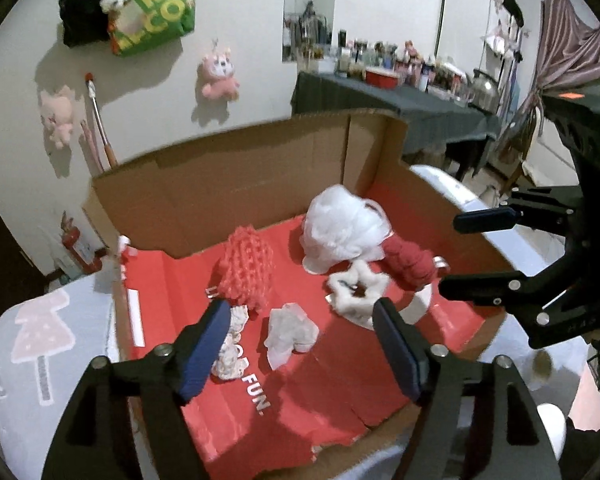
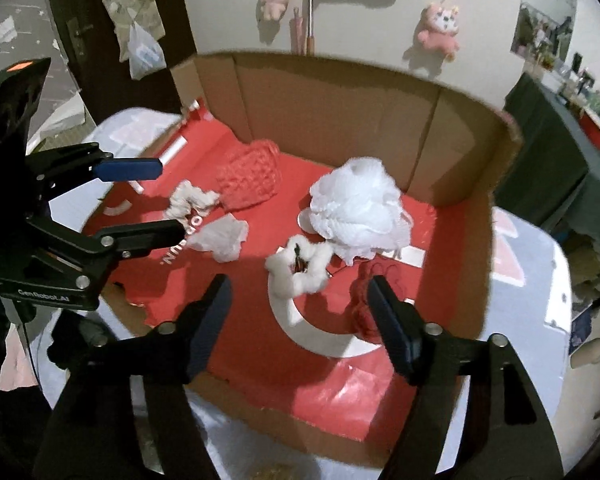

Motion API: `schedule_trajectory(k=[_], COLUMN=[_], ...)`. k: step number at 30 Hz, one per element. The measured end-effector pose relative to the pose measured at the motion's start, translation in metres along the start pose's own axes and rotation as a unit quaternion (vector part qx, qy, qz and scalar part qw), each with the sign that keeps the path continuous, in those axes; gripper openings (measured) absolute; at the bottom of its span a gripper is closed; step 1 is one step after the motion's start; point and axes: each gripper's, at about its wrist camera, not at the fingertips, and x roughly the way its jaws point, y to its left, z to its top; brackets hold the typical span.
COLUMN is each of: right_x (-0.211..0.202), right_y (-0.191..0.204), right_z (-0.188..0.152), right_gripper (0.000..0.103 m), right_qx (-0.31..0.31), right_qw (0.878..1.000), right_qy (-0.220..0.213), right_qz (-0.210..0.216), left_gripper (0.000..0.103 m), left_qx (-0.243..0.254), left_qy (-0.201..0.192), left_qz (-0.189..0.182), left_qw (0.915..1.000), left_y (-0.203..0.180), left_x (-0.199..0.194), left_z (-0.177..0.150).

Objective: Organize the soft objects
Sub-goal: 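Withdraw both tools from the box toward the black pom-pom and white roll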

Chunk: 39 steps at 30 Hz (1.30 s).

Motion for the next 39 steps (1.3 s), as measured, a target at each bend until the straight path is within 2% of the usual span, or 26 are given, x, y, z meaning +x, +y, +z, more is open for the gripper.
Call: schedule_trajectory(k=[3, 7, 11, 13, 21, 28, 35, 39], right_x=[-0.016, -0.045, -0.073, -0.086, -0.131, -0.147, -0.140, -0.131], right_y=[0.010, 0.022, 0.033, 0.037, 0.062, 0.091, 0.114, 0.121], right_z=[-0.002, -0.014, -0.031, -0.040, -0.088, -0.134, -0.171, -0.193], right_gripper=[0.071, 0.078, 0.079, 0.083, 0.088, 0.089, 0.092, 0.093], right_qx=[0.008, 0.014, 0.019, 0.025, 0.037, 0.027, 0.023, 0.033], right_qw=[1.000, 0.998, 0.995, 0.994, 0.983, 0.971, 0.962, 0.959], right_qy=[-0.020, -0.054, -0.090, -0.103, -0.170, -0.213, -0.236, -0.243], right_qz=[-0.005, -0.017, -0.033, -0.035, -0.055, -0.108, -0.135, -0.144], left_gripper=[0.085, 0.095, 0.098, 0.102, 0.103, 0.103, 0.103, 0.103], left_qx=[-0.006, -0.018, -0.030, -0.035, -0.045, -0.063, -0.067, -0.072], left_qy=[-0.026, -0.069, -0.112, -0.126, -0.185, -0.207, -0.218, -0.211], left_qz=[0.002, 0.009, 0.018, 0.021, 0.040, 0.055, 0.083, 0.087], left_qw=[0.9996, 0.9974, 0.9932, 0.9912, 0.9809, 0.9748, 0.9701, 0.9709], left_y=[-0.006, -0.016, -0.028, -0.033, -0.059, -0.074, -0.091, -0.099], left_x=[-0.021, -0.054, -0.089, -0.102, -0.149, -0.165, -0.169, -0.161], left_z=[-0.002, -0.012, -0.028, -0.035, -0.077, -0.111, -0.146, -0.161])
